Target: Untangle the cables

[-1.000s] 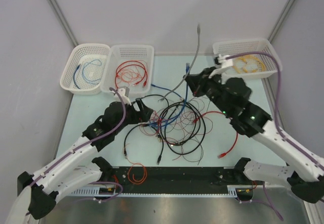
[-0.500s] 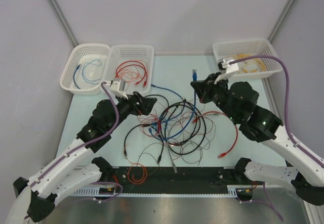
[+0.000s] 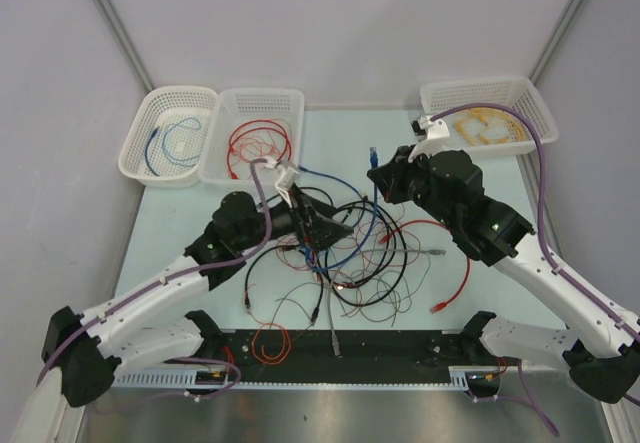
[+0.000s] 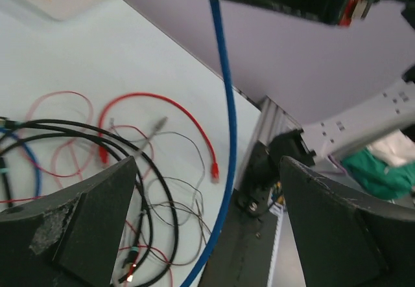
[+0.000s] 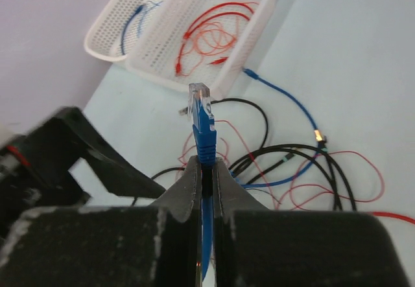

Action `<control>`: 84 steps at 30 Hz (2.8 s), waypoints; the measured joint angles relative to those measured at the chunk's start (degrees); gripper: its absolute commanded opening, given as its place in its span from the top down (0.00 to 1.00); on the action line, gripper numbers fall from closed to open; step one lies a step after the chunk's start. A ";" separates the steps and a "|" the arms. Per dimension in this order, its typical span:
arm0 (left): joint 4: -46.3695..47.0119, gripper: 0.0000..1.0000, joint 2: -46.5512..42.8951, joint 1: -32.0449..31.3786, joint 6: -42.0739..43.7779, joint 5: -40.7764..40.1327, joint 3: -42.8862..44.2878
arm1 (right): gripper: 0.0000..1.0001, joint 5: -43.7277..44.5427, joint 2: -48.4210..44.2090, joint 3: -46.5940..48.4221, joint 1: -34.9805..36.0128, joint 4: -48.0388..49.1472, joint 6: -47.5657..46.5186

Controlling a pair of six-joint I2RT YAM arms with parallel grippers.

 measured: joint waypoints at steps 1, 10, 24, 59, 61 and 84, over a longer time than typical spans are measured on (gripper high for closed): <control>0.70 0.03 1.53 -1.70 0.24 1.18 0.00 | 1.00 -1.14 0.02 0.00 0.00 0.44 0.59; 1.60 0.47 9.16 -8.63 3.39 5.51 0.85 | 1.00 -7.61 0.00 0.00 0.00 2.71 4.92; -7.32 1.00 3.85 -3.52 8.02 -0.68 1.77 | 0.17 -5.25 -0.70 0.00 0.00 1.14 5.20; -32.94 1.00 68.91 48.78 10.62 -47.78 81.48 | 0.24 -7.69 4.02 -10.93 -8.68 -1.20 4.79; -33.68 0.99 72.06 49.09 11.08 -49.48 84.61 | 0.24 -7.93 4.59 -10.93 -8.92 -1.16 4.76; -26.21 0.00 39.32 42.05 11.87 -51.93 51.49 | 0.27 -11.39 0.37 -13.62 -9.14 1.40 6.47</control>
